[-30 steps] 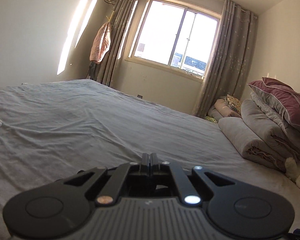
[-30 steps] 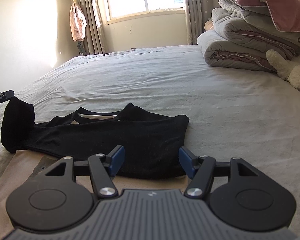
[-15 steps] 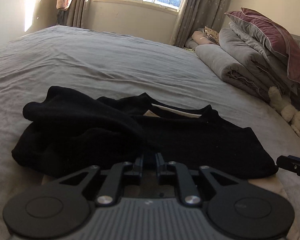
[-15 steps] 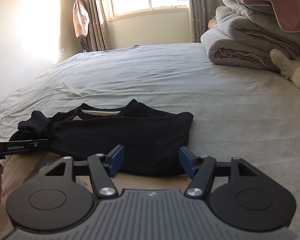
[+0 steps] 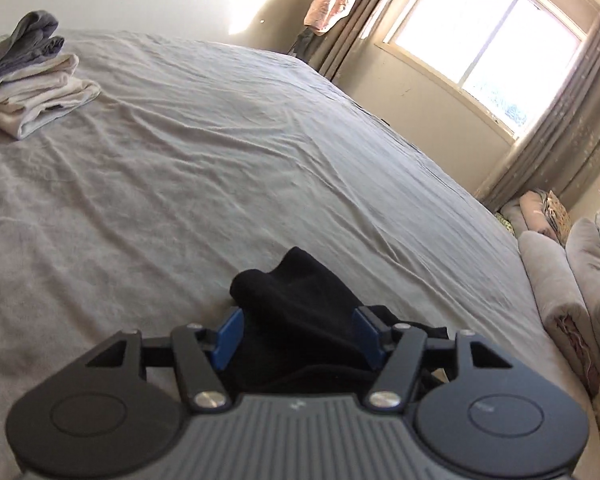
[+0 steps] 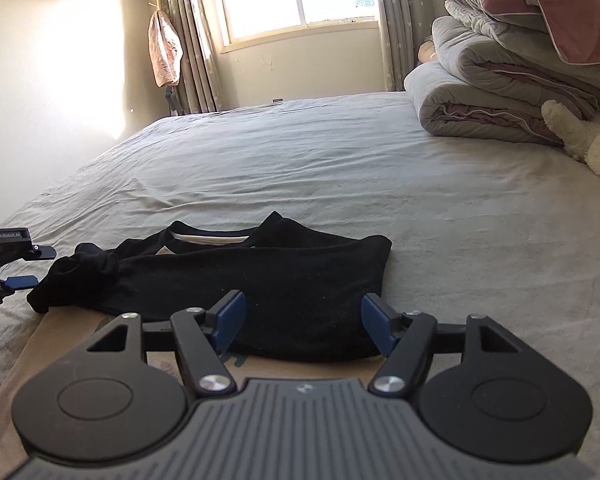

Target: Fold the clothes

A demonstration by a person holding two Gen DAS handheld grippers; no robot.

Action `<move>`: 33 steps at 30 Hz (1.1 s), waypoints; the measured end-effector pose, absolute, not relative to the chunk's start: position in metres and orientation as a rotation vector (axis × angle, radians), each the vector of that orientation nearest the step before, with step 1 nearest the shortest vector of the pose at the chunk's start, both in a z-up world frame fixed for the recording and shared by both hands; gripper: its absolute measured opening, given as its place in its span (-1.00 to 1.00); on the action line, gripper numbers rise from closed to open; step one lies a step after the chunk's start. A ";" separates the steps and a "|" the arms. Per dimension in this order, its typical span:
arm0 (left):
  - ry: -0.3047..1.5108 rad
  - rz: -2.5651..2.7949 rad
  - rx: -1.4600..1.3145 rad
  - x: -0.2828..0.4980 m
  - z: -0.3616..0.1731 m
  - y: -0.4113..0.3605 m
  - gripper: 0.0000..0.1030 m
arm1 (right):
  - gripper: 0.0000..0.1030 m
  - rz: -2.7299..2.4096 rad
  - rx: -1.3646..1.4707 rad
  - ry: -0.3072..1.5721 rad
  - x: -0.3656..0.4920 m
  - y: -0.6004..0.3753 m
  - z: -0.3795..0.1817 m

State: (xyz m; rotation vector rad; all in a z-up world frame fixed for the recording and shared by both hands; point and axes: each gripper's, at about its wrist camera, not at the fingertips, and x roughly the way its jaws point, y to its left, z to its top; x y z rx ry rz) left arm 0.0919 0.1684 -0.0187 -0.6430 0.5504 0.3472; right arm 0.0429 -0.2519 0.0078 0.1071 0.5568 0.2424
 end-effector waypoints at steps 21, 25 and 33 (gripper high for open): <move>0.410 0.092 -0.758 0.113 -0.004 0.147 -0.88 | 0.35 0.312 0.265 0.595 0.053 -0.259 0.001; 0.428 -0.060 -0.711 0.109 0.007 0.102 -0.88 | 0.35 0.397 0.467 0.627 0.058 -0.268 0.000; 0.558 -0.331 -0.613 0.103 -0.005 0.018 -0.88 | 0.35 0.460 0.752 0.667 0.063 -0.285 -0.009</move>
